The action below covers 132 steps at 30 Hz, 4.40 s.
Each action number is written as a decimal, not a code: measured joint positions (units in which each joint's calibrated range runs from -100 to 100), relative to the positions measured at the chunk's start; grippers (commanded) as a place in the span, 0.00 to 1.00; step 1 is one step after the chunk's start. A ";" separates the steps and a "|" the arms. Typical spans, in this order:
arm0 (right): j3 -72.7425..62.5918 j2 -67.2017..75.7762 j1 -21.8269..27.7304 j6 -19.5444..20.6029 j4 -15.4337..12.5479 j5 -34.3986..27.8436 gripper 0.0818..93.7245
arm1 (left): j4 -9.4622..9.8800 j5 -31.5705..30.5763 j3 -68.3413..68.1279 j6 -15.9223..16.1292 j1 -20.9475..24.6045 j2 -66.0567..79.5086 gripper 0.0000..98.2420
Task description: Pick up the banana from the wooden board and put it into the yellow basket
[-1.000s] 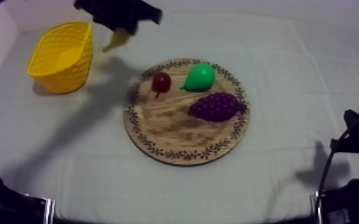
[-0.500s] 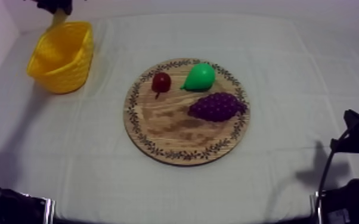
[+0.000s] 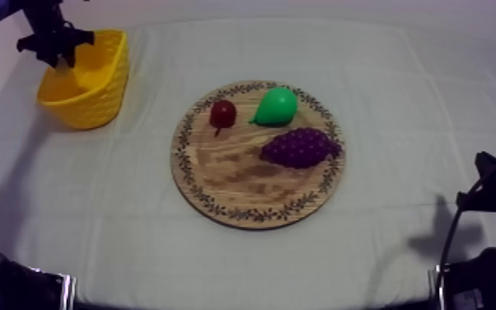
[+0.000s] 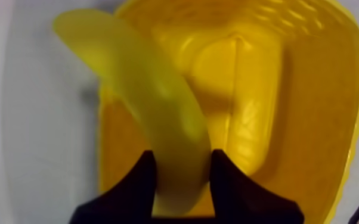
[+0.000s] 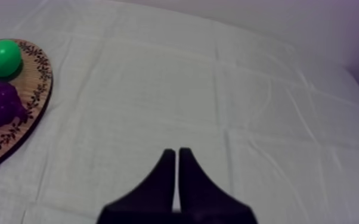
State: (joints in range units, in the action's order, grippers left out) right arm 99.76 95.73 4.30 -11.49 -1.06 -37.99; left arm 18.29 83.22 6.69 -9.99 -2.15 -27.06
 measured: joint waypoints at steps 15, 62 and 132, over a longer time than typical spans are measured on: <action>0.00 0.00 0.00 0.00 0.00 0.00 0.00 | -3.06 -4.06 -1.45 -0.60 -2.53 -4.05 0.30; 0.00 0.00 0.00 -0.02 0.00 0.00 0.00 | -13.35 -32.26 -47.46 7.53 -0.80 43.81 0.00; 0.00 0.00 0.00 0.01 0.00 0.01 0.00 | -16.93 -49.39 -106.05 -0.31 -0.47 127.06 0.00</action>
State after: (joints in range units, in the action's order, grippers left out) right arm 99.76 95.73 4.30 -11.48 -1.06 -37.98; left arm 1.36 33.83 -99.36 -10.30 -2.62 100.00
